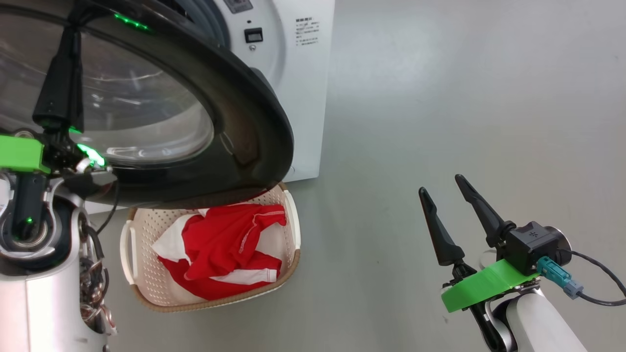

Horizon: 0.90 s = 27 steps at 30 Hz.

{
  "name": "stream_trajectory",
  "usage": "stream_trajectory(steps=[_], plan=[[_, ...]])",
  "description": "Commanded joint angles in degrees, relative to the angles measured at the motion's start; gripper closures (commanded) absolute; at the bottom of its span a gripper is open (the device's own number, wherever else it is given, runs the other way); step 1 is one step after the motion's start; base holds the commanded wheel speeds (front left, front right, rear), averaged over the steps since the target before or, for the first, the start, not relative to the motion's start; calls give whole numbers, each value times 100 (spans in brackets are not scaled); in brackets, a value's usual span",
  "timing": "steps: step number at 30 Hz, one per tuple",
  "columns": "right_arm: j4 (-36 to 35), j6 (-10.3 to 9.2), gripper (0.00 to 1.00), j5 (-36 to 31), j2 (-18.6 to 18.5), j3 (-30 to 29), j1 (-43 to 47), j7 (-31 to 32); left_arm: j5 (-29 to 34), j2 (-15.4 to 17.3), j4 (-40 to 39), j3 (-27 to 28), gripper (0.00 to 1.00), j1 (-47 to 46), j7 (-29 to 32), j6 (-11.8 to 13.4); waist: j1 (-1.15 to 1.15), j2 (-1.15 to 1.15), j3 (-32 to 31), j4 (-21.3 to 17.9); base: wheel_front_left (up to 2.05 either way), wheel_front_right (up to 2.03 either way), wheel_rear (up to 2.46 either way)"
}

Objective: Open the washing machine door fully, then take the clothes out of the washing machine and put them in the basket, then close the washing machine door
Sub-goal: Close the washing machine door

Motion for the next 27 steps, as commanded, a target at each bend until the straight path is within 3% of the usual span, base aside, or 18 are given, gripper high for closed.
stream_trajectory(steps=[1,2,13,21,27], plan=[[-124,20,0,-31,14,104,-111,-36,71,231,-202,143,27,1,1,-83,0,0,-60,56,0,0,0],[-126,20,0,-29,14,96,-106,-36,83,238,-230,131,0,59,21,-74,0,0,-79,78,0,0,0],[-97,20,0,15,14,72,-20,-36,612,425,-670,-78,0,943,33,-117,0,0,-379,285,0,0,0],[-94,20,0,20,14,-11,91,-36,2221,784,-892,-514,0,1794,-760,-549,0,0,-686,412,0,0,0],[-185,20,0,-117,14,-152,184,-36,3720,1161,-1042,-929,0,2364,-1508,-701,0,0,-812,482,0,0,0]])
